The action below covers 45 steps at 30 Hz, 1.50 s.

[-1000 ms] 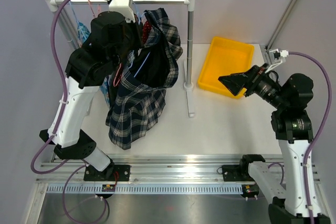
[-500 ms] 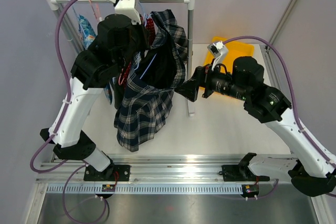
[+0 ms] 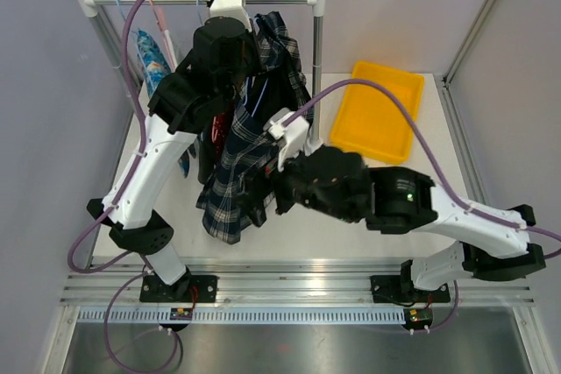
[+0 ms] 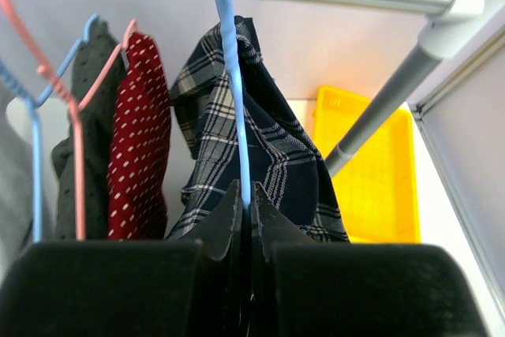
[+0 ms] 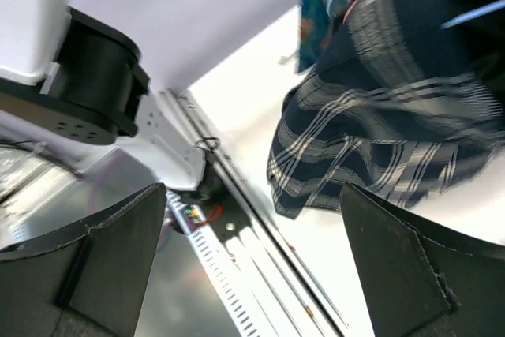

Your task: Remove the skirt from the hanger

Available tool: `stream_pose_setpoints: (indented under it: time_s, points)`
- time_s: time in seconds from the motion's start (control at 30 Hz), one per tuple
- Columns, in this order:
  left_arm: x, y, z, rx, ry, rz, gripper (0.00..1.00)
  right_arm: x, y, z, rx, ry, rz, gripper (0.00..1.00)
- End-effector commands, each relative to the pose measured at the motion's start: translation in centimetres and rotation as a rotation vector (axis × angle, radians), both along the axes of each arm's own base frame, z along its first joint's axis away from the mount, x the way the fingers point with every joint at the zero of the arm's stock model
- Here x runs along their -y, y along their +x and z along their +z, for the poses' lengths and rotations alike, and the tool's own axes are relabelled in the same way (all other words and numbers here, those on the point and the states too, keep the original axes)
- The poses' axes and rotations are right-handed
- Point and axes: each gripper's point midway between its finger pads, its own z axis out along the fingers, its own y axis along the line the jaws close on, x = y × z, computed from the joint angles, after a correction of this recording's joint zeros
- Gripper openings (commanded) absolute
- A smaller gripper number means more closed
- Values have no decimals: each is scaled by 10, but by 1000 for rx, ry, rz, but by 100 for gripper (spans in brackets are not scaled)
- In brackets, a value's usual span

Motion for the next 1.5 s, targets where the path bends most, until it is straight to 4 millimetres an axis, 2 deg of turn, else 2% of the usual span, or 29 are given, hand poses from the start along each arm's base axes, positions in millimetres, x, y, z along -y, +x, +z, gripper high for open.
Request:
stream_pose_setpoints:
  time_s: [0.0, 0.07, 0.1, 0.17, 0.23, 0.4, 0.6, 0.7, 0.83, 0.87, 0.93, 0.97, 1.0, 1.07, 1.2, 1.23, 1.33, 1.4, 1.43, 1.47]
  points:
    - [-5, 7, 61, 161, -173, 70, 0, 12, 17, -14, 55, -96, -259, 99]
    - [-5, 9, 60, 164, -199, 84, 0, 3, 19, -29, 66, -131, -323, 99]
    - [-6, 9, 58, 159, -218, 98, 0, -8, 14, -39, 57, -148, -332, 100]
    - [-6, 8, 56, 159, -243, 98, 0, -7, 20, -47, 76, -169, -423, 99]
    - [-2, 5, 55, 149, -272, 75, 0, -14, 23, -55, 77, -175, -477, 99]
    - [10, -13, 69, 165, -320, -25, 0, -15, 37, -56, 127, -162, -594, 99]
    - [7, -32, 88, 189, -363, -81, 0, -6, 51, -56, 198, -157, -713, 99]
    - [2, -34, 89, 194, -344, -75, 0, -9, 48, -76, 178, -187, -707, 99]
    - [-2, -41, 92, 192, -340, -85, 0, 2, 42, -142, 105, -304, -747, 99]
    - [-4, -44, 91, 188, -340, -88, 0, 15, 42, -158, 78, -322, -797, 99]
    - [-5, -51, 92, 184, -351, -104, 0, 32, 44, -177, 94, -368, -871, 99]
    - [-8, -61, 95, 190, -358, -119, 0, 56, 44, -181, 91, -387, -944, 99]
    - [-11, -68, 97, 194, -356, -125, 0, 68, 45, -179, 104, -396, -984, 99]
    - [-18, -86, 100, 202, -342, -152, 0, 73, 49, -172, 156, -402, -976, 99]
    - [-33, -110, 99, 180, -322, -176, 0, 99, 54, -135, 174, -291, -987, 99]
    - [-36, -113, 93, 161, -309, -176, 0, 97, 57, -126, 197, -256, -991, 99]
    - [-45, -127, 93, 149, -311, -199, 0, 105, 66, -108, 300, -299, -988, 99]
    - [-46, -136, 94, 142, -319, -223, 0, 117, 83, -110, 303, -358, -1035, 99]
    - [-53, -143, 95, 141, -320, -229, 0, 111, 91, -117, 249, -327, -1052, 99]
    - [-55, -147, 94, 137, -324, -233, 0, 124, 116, -125, 248, -440, -1081, 100]
